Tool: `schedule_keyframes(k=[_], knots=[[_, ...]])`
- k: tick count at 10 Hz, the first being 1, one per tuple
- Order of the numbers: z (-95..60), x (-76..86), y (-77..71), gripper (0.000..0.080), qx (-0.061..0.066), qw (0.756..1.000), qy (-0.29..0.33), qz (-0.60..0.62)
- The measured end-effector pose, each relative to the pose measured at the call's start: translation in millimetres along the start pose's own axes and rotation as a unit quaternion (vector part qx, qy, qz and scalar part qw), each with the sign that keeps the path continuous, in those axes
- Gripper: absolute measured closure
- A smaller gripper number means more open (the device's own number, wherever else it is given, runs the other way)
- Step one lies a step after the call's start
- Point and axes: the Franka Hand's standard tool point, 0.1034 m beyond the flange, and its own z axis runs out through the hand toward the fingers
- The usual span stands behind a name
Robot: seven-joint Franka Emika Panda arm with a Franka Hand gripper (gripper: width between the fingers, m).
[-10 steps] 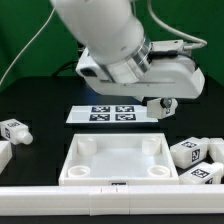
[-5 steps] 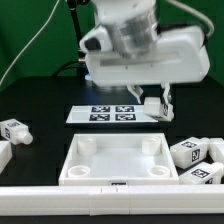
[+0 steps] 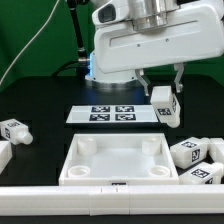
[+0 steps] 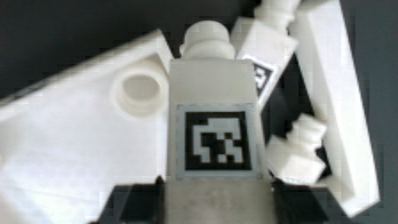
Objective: Assemble one leg
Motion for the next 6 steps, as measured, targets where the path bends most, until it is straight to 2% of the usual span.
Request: schedule_keyframes(k=[1,2,3,5,6], knots=[[0.5,-0.6,-2.2,0.0517,0.003,1.000,0.021,-0.004],[-0.8,2.3,-7.8,0.0517,0.011,0.998,0.068,-0.012],[-2.8,6.3,-16.2,0.0517,0.014,0.996,0.086,-0.032],[-6.3,27.9,-25.7,0.0517,0.018,0.989,0.134,-0.067],[-5.8,33.0,-31.2,0.0517,0.025,0.982,0.171,-0.072]])
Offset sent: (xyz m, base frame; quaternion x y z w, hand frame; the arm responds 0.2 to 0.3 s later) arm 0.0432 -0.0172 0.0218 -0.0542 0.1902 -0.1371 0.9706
